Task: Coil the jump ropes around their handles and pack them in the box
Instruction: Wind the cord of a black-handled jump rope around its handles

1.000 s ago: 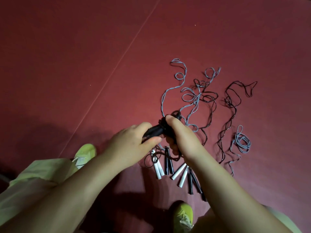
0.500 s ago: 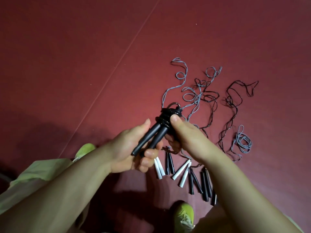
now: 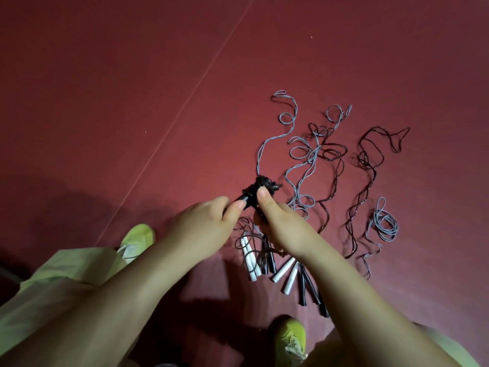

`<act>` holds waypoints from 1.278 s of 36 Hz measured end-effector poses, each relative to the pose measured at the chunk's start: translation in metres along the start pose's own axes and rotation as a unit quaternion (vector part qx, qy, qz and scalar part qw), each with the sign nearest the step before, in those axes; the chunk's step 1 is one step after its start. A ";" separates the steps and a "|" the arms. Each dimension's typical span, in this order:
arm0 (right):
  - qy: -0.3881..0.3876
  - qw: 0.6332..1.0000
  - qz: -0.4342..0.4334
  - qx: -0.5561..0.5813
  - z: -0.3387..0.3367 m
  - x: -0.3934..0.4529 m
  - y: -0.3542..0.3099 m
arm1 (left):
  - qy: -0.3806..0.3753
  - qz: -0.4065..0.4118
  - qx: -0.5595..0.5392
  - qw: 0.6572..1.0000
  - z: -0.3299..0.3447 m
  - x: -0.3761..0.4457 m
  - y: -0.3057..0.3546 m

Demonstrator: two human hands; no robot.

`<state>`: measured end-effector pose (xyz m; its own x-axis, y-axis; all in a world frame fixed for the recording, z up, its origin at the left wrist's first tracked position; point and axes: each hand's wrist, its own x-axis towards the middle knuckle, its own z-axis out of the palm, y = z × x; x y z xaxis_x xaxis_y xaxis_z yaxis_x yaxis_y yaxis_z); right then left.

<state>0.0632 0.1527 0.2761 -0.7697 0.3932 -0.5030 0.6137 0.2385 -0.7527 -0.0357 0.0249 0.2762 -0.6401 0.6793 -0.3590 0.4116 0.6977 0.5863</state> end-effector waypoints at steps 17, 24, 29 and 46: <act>0.038 0.987 -0.009 0.156 -0.004 0.001 -0.005 | -0.180 -0.048 -0.270 0.945 -0.015 0.000 0.003; -0.057 0.953 -0.107 0.276 -0.006 -0.004 -0.008 | -0.465 -0.085 -0.561 0.680 -0.027 -0.002 -0.005; -0.111 0.952 -0.118 0.259 -0.010 -0.001 -0.008 | -0.569 -0.044 -0.662 0.486 -0.019 0.002 -0.012; -0.005 0.996 -0.013 0.088 -0.007 -0.003 -0.007 | -0.197 -0.113 -0.407 0.885 -0.013 0.000 0.004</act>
<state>0.0627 0.1559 0.2859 -0.7876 0.3795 -0.4855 0.5534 0.0892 -0.8281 -0.0422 0.0245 0.2879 -0.3045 0.6821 -0.6648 -0.4041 0.5395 0.7387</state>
